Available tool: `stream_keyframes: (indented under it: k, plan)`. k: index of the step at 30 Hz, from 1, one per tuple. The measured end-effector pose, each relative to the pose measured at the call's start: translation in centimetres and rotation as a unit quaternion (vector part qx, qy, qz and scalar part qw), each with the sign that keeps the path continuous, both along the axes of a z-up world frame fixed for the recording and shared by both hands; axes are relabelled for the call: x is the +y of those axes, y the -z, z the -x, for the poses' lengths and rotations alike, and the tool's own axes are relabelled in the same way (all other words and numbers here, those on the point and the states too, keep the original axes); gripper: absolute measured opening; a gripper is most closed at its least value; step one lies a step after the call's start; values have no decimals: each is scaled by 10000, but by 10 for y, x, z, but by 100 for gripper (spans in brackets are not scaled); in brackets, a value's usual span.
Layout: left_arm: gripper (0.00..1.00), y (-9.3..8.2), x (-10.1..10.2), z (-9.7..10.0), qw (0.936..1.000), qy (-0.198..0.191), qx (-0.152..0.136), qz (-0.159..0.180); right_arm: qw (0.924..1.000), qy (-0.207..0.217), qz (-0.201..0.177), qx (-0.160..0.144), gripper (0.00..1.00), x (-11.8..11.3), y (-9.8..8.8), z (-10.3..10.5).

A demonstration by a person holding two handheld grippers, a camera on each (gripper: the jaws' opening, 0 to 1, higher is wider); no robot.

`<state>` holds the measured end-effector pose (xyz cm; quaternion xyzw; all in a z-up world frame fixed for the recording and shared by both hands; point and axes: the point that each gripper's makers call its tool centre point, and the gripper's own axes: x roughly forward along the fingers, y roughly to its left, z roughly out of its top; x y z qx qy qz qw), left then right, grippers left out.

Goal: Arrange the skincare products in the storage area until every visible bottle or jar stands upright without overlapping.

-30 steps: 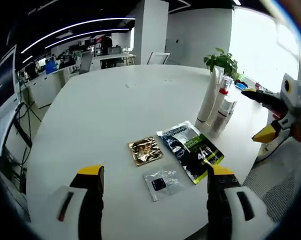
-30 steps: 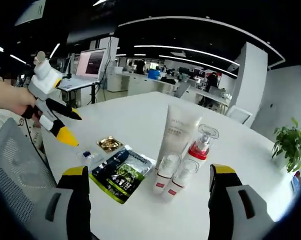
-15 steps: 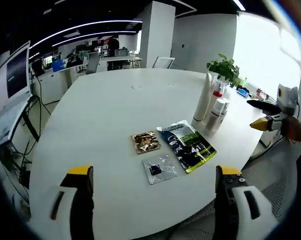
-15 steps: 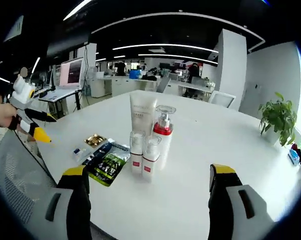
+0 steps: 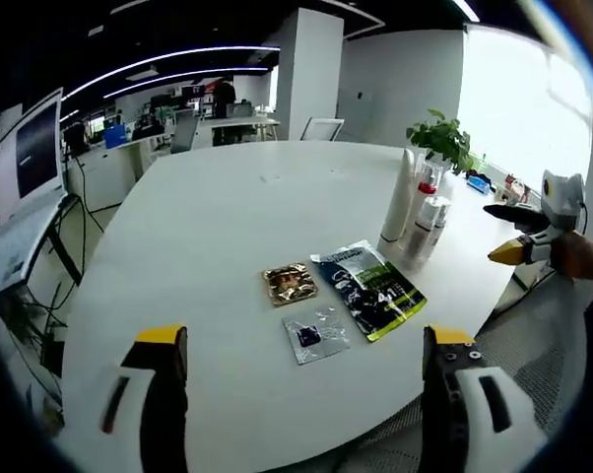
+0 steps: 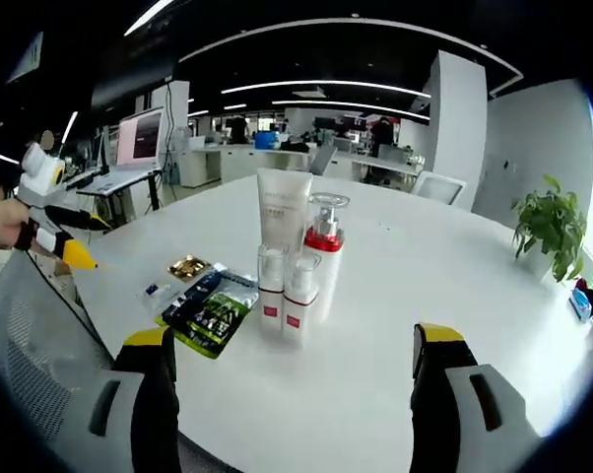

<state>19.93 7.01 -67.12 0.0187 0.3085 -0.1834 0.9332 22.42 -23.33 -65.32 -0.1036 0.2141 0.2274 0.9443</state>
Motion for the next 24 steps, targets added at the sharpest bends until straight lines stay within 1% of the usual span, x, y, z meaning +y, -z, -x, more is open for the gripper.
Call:
stream_keyframes:
  k: [24]
  plan:
    - [96,2,-3,3,10000,33,62,-30,10000,8,47,33,100,0,3,0]
